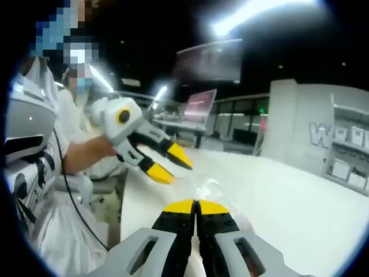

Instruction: Open the resealable bag by pulling the two sides of the seal apart until the entire bag opening is separated and visibly accessible.

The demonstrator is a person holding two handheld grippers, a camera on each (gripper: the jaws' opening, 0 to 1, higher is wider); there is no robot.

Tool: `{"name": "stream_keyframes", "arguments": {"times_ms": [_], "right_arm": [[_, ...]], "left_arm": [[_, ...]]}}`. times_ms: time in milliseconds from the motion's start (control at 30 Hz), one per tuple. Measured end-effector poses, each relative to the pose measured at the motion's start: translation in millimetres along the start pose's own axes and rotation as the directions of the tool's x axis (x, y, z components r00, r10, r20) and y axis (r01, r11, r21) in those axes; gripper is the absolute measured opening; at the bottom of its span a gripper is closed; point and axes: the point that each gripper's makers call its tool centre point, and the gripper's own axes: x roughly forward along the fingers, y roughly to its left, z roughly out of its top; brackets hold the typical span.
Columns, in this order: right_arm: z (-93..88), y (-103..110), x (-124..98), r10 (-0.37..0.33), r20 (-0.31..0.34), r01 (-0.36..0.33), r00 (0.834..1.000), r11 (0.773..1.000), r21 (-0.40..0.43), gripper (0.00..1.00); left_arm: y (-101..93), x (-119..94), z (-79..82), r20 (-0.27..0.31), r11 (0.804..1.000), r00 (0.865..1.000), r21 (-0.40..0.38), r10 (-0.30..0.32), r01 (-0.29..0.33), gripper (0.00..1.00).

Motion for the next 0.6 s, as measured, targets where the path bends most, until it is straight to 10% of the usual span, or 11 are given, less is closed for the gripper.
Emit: {"name": "stream_keyframes", "arguments": {"times_ms": [300, 600], "right_arm": [[0.2, 0.5, 0.0, -0.001, 0.001, 0.001, 1.000, 1.000, 0.011, 0.00], [0.3, 0.0, -1.0, 0.007, 0.007, -0.007, 1.000, 0.999, 0.052, 0.00]], "left_arm": [[1.0, 1.1, -0.5, -0.025, 0.992, 0.999, 0.120, 0.039, -0.035, 0.11], [-1.2, 2.3, 8.9, -0.017, 0.930, 0.997, 0.360, 0.079, -0.067, 0.06]]}}
